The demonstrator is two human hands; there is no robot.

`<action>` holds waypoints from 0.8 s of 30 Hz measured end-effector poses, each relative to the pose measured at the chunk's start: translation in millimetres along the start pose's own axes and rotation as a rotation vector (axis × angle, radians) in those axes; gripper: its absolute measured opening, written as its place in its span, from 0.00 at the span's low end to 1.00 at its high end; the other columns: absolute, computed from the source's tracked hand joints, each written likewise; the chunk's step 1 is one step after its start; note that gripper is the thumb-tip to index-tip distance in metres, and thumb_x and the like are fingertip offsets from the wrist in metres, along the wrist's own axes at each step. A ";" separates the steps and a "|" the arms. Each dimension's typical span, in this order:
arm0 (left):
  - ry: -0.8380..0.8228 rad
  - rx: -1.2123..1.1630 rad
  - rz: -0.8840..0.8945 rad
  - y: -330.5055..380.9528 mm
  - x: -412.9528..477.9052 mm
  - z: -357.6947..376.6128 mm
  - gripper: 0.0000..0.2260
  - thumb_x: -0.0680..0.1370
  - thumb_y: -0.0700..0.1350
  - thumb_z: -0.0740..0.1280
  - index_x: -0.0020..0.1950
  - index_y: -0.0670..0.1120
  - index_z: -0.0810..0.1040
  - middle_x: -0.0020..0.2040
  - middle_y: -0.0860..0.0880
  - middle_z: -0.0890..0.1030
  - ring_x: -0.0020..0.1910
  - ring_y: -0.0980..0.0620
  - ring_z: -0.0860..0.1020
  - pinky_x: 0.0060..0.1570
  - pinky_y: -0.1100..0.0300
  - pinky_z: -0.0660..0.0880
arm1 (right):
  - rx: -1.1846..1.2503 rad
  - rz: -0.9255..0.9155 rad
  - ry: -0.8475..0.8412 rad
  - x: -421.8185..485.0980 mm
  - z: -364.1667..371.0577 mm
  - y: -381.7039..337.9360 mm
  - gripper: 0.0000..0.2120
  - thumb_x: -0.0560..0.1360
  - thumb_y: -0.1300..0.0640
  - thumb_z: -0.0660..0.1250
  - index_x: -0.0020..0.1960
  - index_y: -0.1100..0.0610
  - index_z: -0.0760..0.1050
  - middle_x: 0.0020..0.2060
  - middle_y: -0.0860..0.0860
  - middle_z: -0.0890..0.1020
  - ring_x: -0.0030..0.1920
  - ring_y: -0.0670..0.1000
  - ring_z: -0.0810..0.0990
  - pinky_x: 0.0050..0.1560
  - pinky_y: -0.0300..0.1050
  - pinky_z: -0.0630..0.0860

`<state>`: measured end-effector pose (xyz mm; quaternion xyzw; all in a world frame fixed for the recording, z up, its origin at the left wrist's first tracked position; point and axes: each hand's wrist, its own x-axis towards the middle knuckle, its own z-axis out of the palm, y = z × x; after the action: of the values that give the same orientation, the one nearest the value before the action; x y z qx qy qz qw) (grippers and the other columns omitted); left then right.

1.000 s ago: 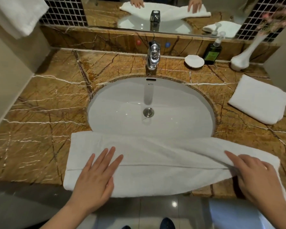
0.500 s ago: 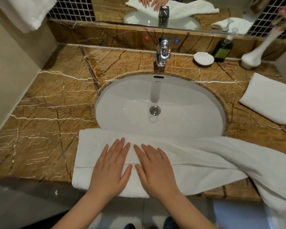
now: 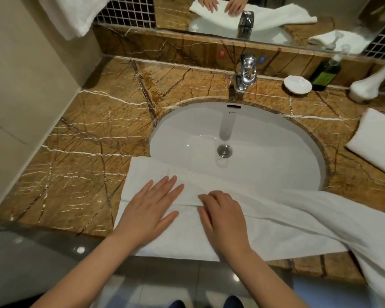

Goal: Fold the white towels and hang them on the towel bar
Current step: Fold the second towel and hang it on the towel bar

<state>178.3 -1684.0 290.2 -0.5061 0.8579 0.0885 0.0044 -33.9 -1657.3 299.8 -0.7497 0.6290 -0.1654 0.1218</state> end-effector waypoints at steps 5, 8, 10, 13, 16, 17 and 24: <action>-0.032 0.042 0.017 -31.8 -25.8 -5.4 0.26 0.80 0.58 0.49 0.78 0.53 0.53 0.78 0.51 0.53 0.77 0.51 0.52 0.73 0.50 0.50 | 0.007 -0.008 0.019 -19.2 -3.7 1.8 0.16 0.73 0.54 0.68 0.60 0.52 0.76 0.53 0.48 0.80 0.53 0.50 0.78 0.54 0.47 0.75; -0.036 0.062 -0.002 -49.9 -40.6 -12.0 0.26 0.80 0.59 0.49 0.77 0.52 0.56 0.78 0.49 0.56 0.76 0.50 0.55 0.73 0.50 0.50 | -0.028 0.085 0.087 -40.5 -19.4 35.7 0.16 0.73 0.54 0.66 0.60 0.53 0.76 0.53 0.49 0.79 0.54 0.51 0.77 0.57 0.47 0.72; -0.004 0.011 -0.036 -43.8 -36.4 -19.6 0.26 0.80 0.59 0.49 0.74 0.49 0.64 0.75 0.47 0.62 0.74 0.48 0.61 0.73 0.50 0.51 | -0.023 0.166 0.121 -53.3 -31.8 60.2 0.16 0.74 0.54 0.64 0.61 0.54 0.76 0.55 0.50 0.79 0.56 0.52 0.76 0.59 0.48 0.71; 0.107 -0.119 -0.004 11.9 -4.9 -27.8 0.23 0.78 0.55 0.54 0.69 0.46 0.72 0.72 0.46 0.69 0.71 0.47 0.66 0.72 0.51 0.54 | -0.002 0.175 0.101 -63.0 -42.0 77.7 0.16 0.76 0.55 0.63 0.62 0.57 0.76 0.56 0.52 0.79 0.58 0.54 0.77 0.62 0.49 0.71; 0.097 -0.161 0.120 96.7 31.6 -17.9 0.23 0.78 0.53 0.58 0.72 0.48 0.68 0.74 0.47 0.65 0.73 0.49 0.64 0.75 0.53 0.51 | 0.002 0.074 0.047 -66.5 -43.1 80.7 0.15 0.76 0.59 0.64 0.62 0.58 0.77 0.58 0.54 0.79 0.60 0.55 0.76 0.64 0.56 0.71; 0.057 -0.159 0.157 121.7 39.4 -11.3 0.24 0.79 0.53 0.58 0.74 0.49 0.64 0.75 0.48 0.62 0.74 0.50 0.62 0.75 0.53 0.48 | 0.041 0.068 0.055 -67.2 -46.7 83.6 0.15 0.75 0.61 0.64 0.61 0.59 0.77 0.58 0.55 0.79 0.60 0.55 0.77 0.64 0.55 0.72; -0.060 -0.011 0.219 162.4 44.6 10.1 0.22 0.79 0.53 0.53 0.73 0.52 0.66 0.72 0.47 0.68 0.70 0.48 0.69 0.70 0.46 0.61 | -0.088 0.704 0.374 -71.7 -112.3 176.0 0.16 0.75 0.60 0.66 0.63 0.59 0.72 0.57 0.58 0.76 0.58 0.60 0.72 0.57 0.54 0.69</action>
<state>14.6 -1644.4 299.8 -0.4064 0.9071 0.1081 0.0177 -248.9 -1615.4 327.1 -0.4496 0.8654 -0.2202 0.0222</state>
